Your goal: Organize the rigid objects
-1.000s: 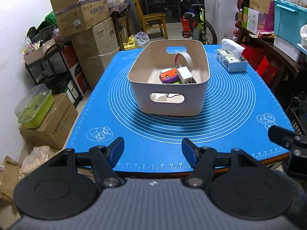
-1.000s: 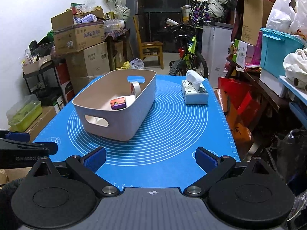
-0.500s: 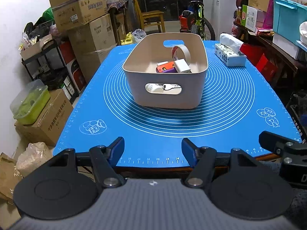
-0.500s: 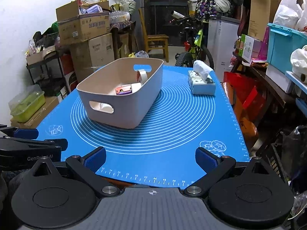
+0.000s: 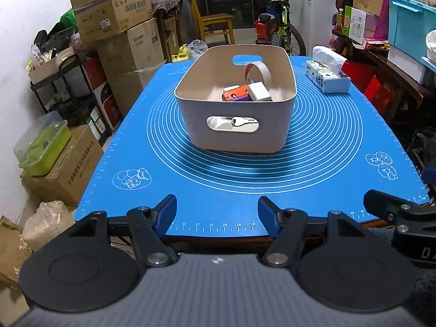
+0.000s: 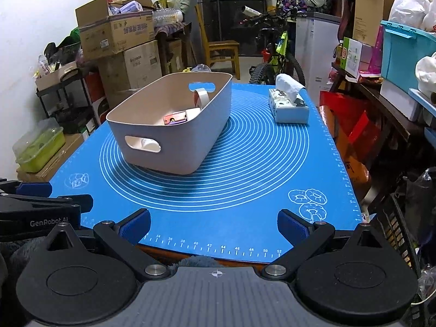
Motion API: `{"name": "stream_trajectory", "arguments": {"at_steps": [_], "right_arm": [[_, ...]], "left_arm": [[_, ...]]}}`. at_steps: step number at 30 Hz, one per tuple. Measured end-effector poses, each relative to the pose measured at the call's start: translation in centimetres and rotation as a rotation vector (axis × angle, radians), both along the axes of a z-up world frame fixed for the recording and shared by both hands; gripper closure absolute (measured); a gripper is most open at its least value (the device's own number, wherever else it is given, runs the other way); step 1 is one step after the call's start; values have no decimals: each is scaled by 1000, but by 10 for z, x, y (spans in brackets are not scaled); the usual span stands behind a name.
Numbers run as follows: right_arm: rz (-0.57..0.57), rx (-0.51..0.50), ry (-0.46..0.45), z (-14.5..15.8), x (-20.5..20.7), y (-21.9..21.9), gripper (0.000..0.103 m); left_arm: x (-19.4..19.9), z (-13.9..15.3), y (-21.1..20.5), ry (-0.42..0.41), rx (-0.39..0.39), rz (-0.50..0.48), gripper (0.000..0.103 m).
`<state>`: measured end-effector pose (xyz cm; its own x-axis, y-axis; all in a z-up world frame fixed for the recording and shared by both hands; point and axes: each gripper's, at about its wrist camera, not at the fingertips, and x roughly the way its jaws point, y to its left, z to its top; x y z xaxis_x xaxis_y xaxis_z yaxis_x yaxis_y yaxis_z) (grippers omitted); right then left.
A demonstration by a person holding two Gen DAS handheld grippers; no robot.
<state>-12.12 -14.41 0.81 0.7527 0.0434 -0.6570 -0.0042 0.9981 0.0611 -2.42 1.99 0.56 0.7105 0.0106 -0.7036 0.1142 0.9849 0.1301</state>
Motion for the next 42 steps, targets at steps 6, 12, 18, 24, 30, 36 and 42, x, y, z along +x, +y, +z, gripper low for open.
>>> {"name": "stream_trajectory", "arguments": {"at_steps": [6,12,18,24,30,36,42], "right_arm": [[9,-9,-3,0,-1,2,4],[11,-12,-3,1,-1,4,4],[12,-13,-4,1,-1,4,4],[12,-14,-5,0,-1,5,4],[13,-16,-6,1,-1,6,4],[18,-13,-4,1,0,3,4],[22,-18,-9,2,0,0,4]], "left_arm": [[0,0,-1,-2,1,-1,36],[-1,0,-2,-6,6,-5,36],[-1,0,-2,-5,6,-5,36],[-1,0,-3,-6,6,-5,36],[-1,0,-3,-6,6,-5,36],[-1,0,-3,-7,6,-5,36],[-1,2,-3,-7,13,-6,36]]}}
